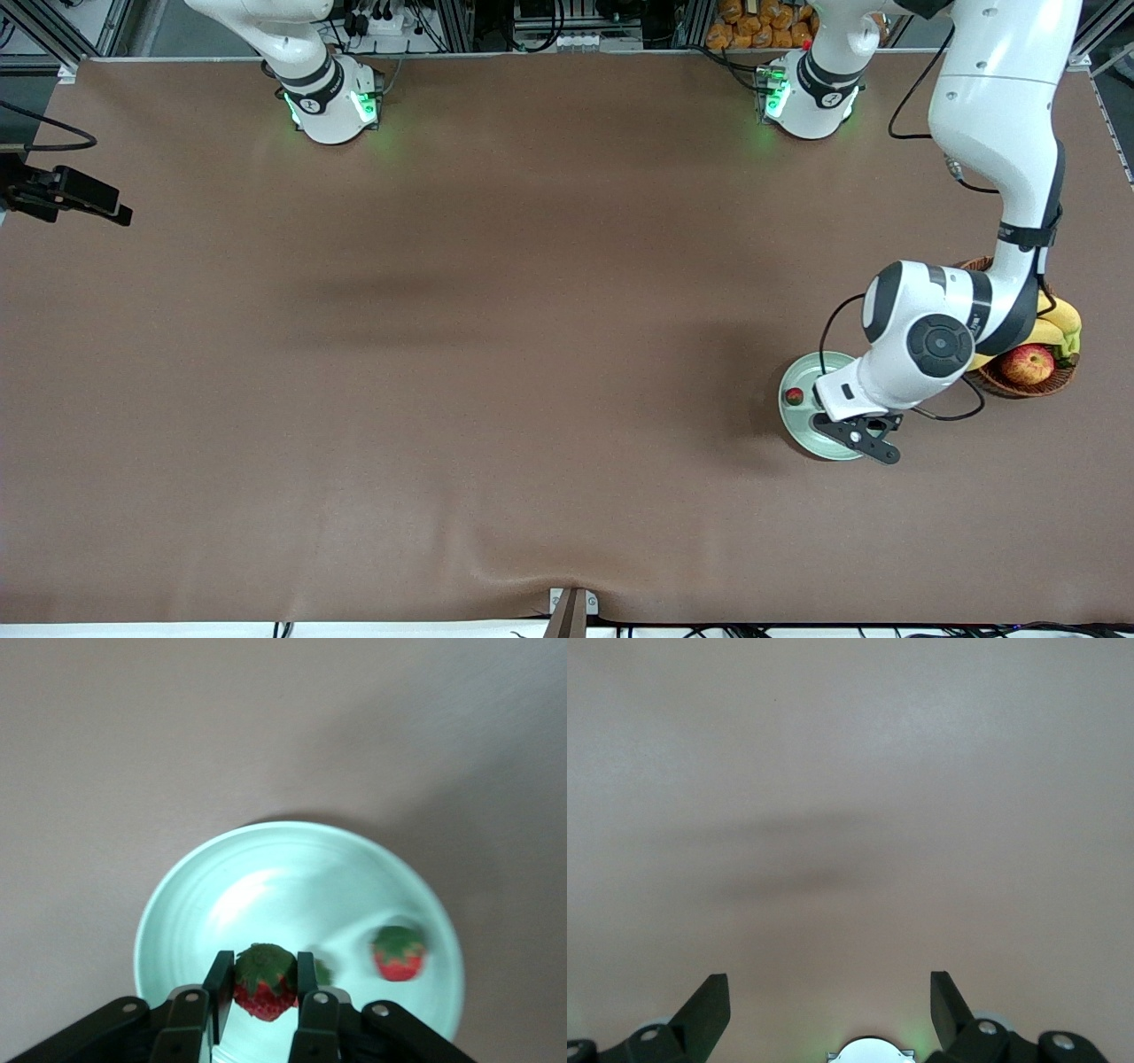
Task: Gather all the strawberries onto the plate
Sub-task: 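Carry the strawberry onto the plate and open the left gripper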
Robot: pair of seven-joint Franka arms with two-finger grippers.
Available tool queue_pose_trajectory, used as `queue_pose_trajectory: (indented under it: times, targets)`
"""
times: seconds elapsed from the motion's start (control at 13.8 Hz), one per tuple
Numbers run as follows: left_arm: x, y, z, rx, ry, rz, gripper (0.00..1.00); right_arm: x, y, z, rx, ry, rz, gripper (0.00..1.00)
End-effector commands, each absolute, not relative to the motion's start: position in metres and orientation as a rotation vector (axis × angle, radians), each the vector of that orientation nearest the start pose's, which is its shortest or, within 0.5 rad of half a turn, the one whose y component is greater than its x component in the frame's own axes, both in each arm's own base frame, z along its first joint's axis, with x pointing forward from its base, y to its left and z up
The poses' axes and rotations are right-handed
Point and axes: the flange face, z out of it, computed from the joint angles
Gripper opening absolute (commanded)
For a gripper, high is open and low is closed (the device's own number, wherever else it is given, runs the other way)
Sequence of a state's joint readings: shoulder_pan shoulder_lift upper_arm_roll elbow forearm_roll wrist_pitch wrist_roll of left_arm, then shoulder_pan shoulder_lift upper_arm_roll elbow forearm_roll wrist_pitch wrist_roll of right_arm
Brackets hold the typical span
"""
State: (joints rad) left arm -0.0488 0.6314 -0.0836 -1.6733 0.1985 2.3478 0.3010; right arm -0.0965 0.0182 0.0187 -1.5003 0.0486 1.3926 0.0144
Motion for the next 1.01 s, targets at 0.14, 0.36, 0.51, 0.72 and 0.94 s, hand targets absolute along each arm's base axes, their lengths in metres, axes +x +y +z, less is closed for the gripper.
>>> queue_pose_trajectory:
  times: [0.14, 0.36, 0.51, 0.72, 0.94]
  targets:
    - [0.685, -0.070, 0.217, -2.886, 0.966, -0.097, 0.63, 0.533, -0.043, 0.639, -3.097, 0.168, 0.167, 1.00]
    - [0.687, -0.074, 0.221, -2.879, 0.976, -0.118, 1.00, 0.533, -0.047, 0.639, -3.086, 0.184, 0.171, 1.00]
    - [0.692, -0.072, 0.230, -2.875, 0.970, -0.144, 1.00, 0.532, -0.049, 0.639, -3.081, 0.190, 0.173, 1.00]
    - [0.702, -0.068, 0.254, -2.864, 0.954, -0.208, 1.00, 0.533, -0.049, 0.639, -3.078, 0.190, 0.167, 1.00]
    - [0.713, -0.076, 0.288, -2.845, 0.955, -0.299, 1.00, 0.533, -0.047, 0.638, -3.080, 0.157, 0.177, 1.00]
